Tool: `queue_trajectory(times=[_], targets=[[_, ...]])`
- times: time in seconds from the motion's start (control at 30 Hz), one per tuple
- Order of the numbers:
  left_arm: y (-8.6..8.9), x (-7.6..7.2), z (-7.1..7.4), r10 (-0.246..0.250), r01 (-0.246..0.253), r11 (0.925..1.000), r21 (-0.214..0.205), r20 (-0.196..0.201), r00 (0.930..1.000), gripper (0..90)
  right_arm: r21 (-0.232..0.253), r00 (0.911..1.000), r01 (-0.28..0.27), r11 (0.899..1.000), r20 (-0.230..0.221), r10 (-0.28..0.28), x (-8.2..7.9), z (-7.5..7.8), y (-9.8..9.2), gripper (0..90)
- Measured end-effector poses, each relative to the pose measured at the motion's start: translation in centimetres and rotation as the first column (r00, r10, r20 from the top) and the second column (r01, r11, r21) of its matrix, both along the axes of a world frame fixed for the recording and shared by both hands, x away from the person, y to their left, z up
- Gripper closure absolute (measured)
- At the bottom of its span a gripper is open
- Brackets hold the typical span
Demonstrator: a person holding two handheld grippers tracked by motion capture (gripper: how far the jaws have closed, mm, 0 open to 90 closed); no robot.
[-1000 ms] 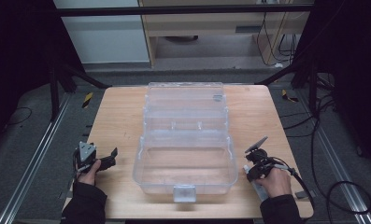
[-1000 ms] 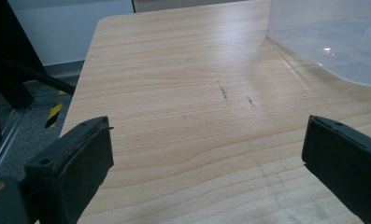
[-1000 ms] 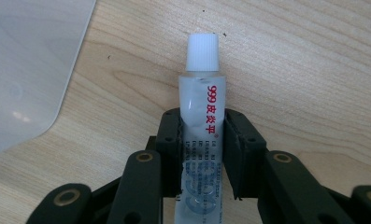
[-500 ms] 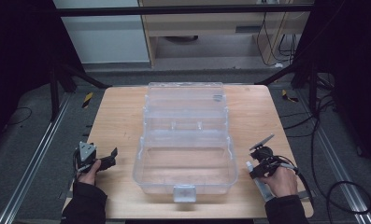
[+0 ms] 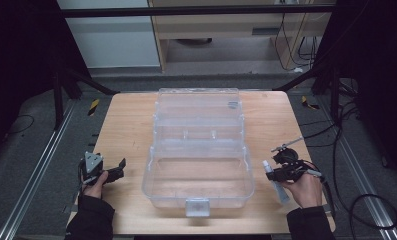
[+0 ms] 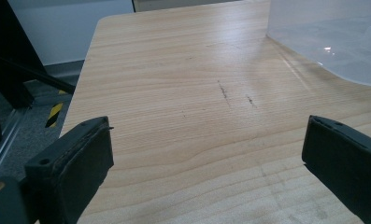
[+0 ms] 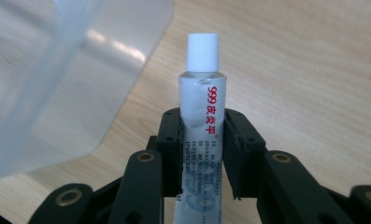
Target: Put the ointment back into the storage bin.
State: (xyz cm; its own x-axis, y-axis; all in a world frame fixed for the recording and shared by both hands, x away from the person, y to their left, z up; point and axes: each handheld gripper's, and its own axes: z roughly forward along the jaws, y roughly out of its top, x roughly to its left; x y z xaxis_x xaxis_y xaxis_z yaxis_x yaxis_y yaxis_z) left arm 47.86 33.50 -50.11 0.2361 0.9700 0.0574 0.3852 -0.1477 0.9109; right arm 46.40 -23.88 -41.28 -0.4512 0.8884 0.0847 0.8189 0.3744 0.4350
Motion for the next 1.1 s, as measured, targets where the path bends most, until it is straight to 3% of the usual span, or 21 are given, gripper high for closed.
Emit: queue_trajectory(times=[0.4, 0.67, 0.97, 1.1], targets=[[0.0, 0.0, 0.0, -0.001, 0.001, 1.0, -0.003, 0.0, 1.0, 1.5, 0.05, 0.9887, -0.033, 0.998, 0.148, 0.025, -0.4, 2.4, 0.1, 69.9], [0.0, 0.0, 0.0, -0.001, 0.001, 1.0, -0.003, 0.0, 1.0, 1.5, 0.071, 0.9777, -0.06, 0.996, 0.205, 0.044, -0.6, 4.2, -0.2, 69.9], [0.0, 0.0, 0.0, -0.002, 0.002, 1.0, -0.004, 0.001, 1.0, 1.5, 0.066, 0.9569, -0.118, 0.991, 0.274, 0.095, -0.9, 6.4, 0.1, 69.9], [0.0, 0.0, 0.0, -0.002, 0.002, 1.0, -0.003, 0.0, 1.0, 1.5, 0.075, 0.9462, -0.16, 0.984, 0.296, 0.131, -1.1, 7.6, 0.5, 69.9]])
